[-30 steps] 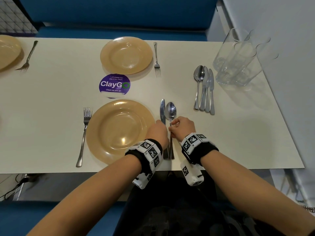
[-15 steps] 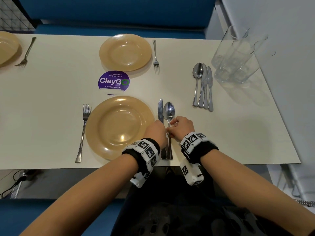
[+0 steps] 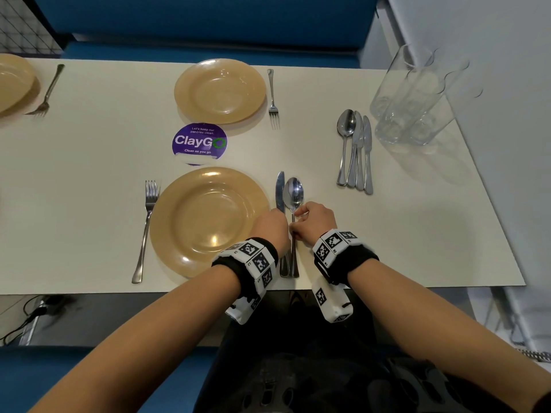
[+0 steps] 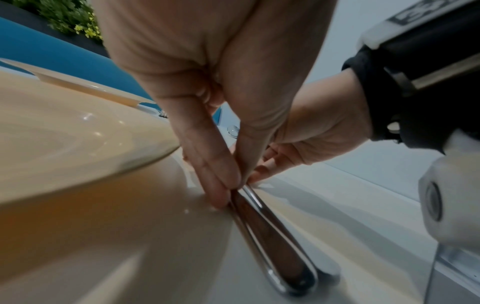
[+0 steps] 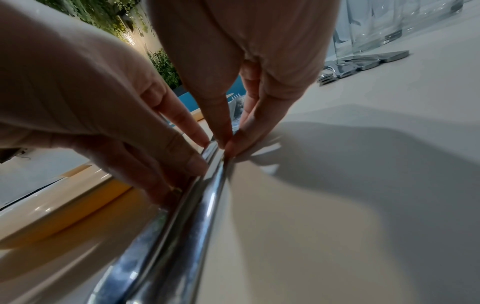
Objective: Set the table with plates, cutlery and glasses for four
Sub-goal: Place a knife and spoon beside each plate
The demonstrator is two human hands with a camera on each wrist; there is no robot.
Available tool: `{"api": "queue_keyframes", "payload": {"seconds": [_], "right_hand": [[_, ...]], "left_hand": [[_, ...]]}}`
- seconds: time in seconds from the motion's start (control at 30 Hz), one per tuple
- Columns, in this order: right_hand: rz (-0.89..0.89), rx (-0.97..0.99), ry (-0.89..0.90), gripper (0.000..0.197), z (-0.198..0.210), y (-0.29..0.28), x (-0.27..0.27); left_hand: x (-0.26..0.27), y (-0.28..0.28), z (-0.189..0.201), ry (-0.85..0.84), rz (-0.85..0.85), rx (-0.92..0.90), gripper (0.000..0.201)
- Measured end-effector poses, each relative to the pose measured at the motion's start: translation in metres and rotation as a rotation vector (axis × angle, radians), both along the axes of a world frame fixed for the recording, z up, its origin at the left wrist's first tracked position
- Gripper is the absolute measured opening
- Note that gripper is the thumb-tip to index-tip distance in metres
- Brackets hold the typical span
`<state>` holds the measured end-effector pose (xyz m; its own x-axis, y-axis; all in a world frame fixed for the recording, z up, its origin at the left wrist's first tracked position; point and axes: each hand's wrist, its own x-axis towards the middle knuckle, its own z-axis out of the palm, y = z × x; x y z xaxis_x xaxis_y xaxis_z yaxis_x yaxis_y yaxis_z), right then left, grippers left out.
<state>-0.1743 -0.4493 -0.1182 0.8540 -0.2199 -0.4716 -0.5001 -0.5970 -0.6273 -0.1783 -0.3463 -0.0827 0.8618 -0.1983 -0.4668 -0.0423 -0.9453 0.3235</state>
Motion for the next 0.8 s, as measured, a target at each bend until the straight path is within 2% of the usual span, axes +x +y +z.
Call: {"api": "queue_keyframes", "payload": {"seconds": [0.37, 0.53, 0.8], "right_hand": [[-0.006, 0.011, -0.001, 0.025, 0.0002, -0.0019, -0.0003], [0.008, -0.02, 0.007, 0.027, 0.001, -0.0015, 0.0005], [0.0, -0.002, 0.003, 0.027, 0.0013, 0.0025, 0.0033]], "left_hand": [[0.0003, 0.0018, -0.0002, 0.001, -0.011, -0.002, 0.023], [0.0001, 0.0018, 0.0001, -0.005, -0.005, -0.014, 0.028], [0.0018, 0.0025, 0.0044, -0.029, -0.044, 0.011, 0.021]]}}
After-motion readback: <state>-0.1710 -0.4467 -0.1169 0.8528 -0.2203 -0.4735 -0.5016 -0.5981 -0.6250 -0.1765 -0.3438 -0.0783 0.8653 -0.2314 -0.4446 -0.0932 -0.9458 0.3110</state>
